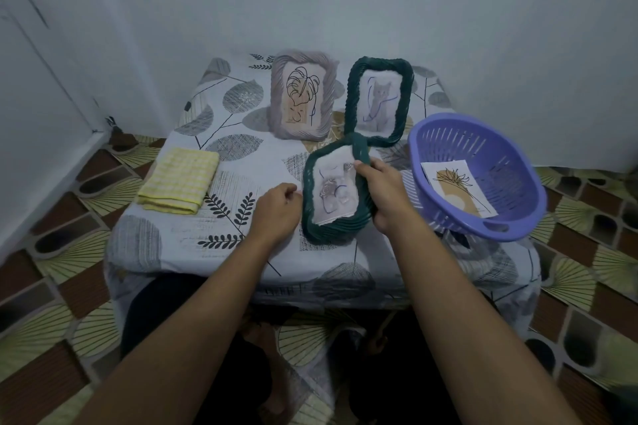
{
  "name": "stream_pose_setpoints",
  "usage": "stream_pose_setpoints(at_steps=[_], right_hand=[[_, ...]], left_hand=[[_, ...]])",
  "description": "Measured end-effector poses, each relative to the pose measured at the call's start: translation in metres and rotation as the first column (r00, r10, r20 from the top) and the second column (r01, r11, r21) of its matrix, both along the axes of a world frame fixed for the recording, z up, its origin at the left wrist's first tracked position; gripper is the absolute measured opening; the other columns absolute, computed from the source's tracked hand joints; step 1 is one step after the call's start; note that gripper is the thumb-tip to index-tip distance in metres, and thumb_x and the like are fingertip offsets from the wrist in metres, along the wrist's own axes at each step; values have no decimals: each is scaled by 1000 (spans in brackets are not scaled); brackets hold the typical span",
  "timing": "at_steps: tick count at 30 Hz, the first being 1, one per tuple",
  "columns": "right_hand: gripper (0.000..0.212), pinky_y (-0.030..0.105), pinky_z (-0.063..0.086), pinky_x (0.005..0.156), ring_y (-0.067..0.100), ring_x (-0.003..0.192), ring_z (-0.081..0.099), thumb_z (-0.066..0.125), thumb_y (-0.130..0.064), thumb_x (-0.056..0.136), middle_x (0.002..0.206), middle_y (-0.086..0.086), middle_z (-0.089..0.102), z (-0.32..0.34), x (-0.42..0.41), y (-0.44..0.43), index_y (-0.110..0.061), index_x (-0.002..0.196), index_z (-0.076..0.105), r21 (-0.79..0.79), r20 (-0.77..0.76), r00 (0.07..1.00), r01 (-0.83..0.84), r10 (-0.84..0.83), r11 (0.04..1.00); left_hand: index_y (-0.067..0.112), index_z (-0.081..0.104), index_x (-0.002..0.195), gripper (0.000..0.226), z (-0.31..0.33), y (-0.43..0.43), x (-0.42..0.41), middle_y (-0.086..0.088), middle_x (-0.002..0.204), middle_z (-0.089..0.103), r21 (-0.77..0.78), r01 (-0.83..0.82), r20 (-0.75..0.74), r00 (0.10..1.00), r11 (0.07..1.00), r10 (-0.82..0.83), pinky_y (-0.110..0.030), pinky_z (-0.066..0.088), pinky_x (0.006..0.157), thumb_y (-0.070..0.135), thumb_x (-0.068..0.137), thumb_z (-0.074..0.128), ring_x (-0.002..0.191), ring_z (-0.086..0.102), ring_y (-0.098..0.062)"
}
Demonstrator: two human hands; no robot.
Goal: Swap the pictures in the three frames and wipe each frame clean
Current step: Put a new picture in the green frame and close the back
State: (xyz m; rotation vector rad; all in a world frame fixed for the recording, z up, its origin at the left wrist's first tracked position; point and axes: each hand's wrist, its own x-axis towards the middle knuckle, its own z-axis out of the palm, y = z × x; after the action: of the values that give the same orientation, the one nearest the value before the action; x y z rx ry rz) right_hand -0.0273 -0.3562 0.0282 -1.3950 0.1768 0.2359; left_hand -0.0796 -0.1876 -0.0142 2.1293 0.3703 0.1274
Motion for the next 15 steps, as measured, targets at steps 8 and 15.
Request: stream_pose_setpoints(at_steps=[8,15], right_hand=[[24,33,55,72,20,89,65,53,-17,102,109,10,68,-38,-5,22,-18,125,46,-123,-86,996,7,-17,992],[41,39,48,98,28,114,58,61,-42,94,123,5,65,-59,5,27,-20,128,62,-741,150,985,54,86,669]], left_hand=[[11,68,122,31,0,27,-5,-7,113,72,-13,-148,-61,987,989,147,-22,41,94,20,92,63,110,64,-23],[9,65,128,40,1,34,-3,-8,114,72,121,-121,-44,991,985,127,-25,42,95,24,91,69,110,64,-23]])
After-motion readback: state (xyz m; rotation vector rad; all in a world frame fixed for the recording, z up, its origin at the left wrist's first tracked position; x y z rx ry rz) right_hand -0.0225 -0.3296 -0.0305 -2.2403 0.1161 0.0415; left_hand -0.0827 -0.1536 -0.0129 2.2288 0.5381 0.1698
